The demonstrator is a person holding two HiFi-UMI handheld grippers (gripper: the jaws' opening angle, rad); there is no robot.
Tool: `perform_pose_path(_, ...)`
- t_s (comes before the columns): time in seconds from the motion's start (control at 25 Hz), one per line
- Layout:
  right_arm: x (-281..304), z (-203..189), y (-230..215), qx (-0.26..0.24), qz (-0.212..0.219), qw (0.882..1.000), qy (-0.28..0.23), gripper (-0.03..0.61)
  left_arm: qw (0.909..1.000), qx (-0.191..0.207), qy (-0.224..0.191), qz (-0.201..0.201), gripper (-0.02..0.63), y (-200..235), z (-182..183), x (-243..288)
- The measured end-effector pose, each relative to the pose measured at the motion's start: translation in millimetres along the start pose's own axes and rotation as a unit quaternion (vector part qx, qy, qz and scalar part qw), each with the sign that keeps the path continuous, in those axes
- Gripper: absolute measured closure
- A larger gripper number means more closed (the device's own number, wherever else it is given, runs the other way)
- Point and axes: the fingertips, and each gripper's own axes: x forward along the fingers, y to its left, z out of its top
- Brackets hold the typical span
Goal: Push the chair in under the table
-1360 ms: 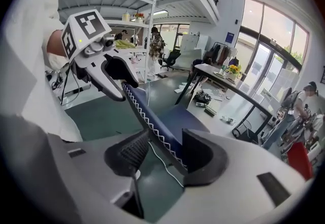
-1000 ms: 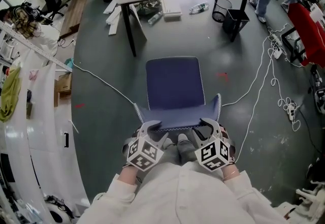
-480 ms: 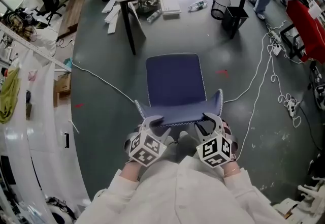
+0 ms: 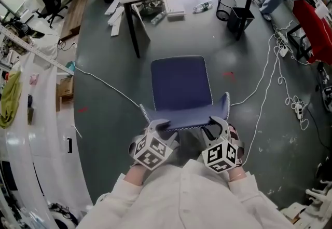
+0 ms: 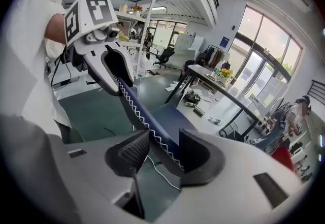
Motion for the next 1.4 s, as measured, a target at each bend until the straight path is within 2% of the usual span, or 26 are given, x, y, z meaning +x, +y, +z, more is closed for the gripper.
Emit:
perform_pose_path(0.28,4.8,-3.0,-1.2,-0.011,0.013,1.0,0.002,0.388,1.0,0.002,0.004,-0.001,0.452,-1.1,1.4,4.4)
perform_pose_path(0.44,8.8,-2.0,1.0,-0.016,0.028,0.999,0.004,0.388,0.9998,-0.01,0.015,-0.007,0.451,0.0,-1.2,4.3)
perform_pose_path(0.52,10.9,-0.9,-2.7,-0.017,0.021,1.0,0.003,0.388,0.9998,-0.011,0.015,-0.002,0.451,2.8,0.8,5.1)
perform_pose_path(0.64,21.7,5.3,-14.0,-0.019,0.009,1.0,-0.003,0.388,0.9998,-0.004,0.011,0.018,0.449,19.2,6.6,10.7)
perform_pose_path(1.08,66.2,42.7,-53.1,-0.018,0.011,0.999,-0.025,0.388,0.9991,-0.002,0.008,0.042,0.445,88.9,25.5,23.2)
perform_pose_path(1.4,101.8,63.3,-99.6,-0.02,0.017,0.999,-0.018,0.388,0.9991,-0.01,0.012,0.04,0.443,139.2,53.1,43.3)
